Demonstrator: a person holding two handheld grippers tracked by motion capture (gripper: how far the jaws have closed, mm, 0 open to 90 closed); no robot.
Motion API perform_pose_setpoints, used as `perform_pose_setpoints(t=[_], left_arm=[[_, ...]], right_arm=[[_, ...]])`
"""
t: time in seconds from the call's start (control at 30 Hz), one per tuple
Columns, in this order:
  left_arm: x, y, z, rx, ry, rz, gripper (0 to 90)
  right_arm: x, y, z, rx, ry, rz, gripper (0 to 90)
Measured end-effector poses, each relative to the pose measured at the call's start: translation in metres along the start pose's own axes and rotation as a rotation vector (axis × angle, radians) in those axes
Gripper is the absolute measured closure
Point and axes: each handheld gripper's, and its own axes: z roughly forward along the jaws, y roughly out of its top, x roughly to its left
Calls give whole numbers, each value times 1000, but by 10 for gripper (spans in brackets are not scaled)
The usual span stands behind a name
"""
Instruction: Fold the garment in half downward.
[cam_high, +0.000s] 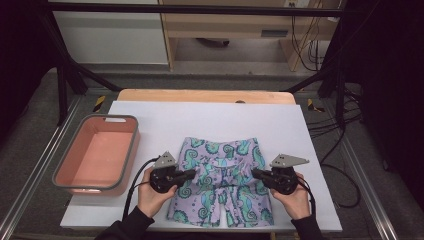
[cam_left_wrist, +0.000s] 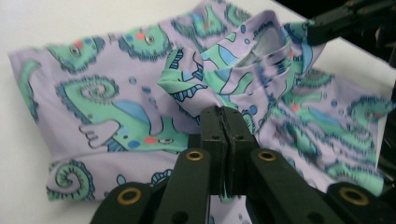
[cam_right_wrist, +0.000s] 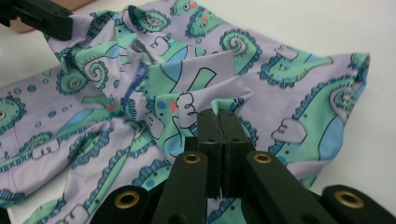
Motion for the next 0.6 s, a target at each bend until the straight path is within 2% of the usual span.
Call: perform_pose_setpoints(t=[0.07, 0.17, 0.27, 0.3, 0.37, 0.43, 0.53, 0.6], left_arm=[[-1, -6, 2, 20, 3, -5, 878], [0, -11, 7, 51, 12, -21, 854], [3, -12, 12, 68, 16, -40, 745], [4, -11, 13, 71, 28, -43, 674], [8, -8, 14, 67, 58, -36, 546], [11, -4, 17, 80, 64, -47, 462], [15, 2, 25, 95, 62, -57, 434], [16, 5, 31, 117, 62, -55, 433]], right_arm=[[1, -4, 1, 14, 2, 5, 895], [-1, -13, 7, 57, -12, 40, 893], [-2, -17, 15, 94, -17, 55, 885], [-2, -18, 17, 98, -18, 48, 867], [-2, -16, 17, 84, -25, 63, 769], [-3, -12, 15, 55, -36, 56, 716], [-5, -5, 16, 33, -51, 61, 611], [-9, -3, 22, 46, -53, 83, 602]])
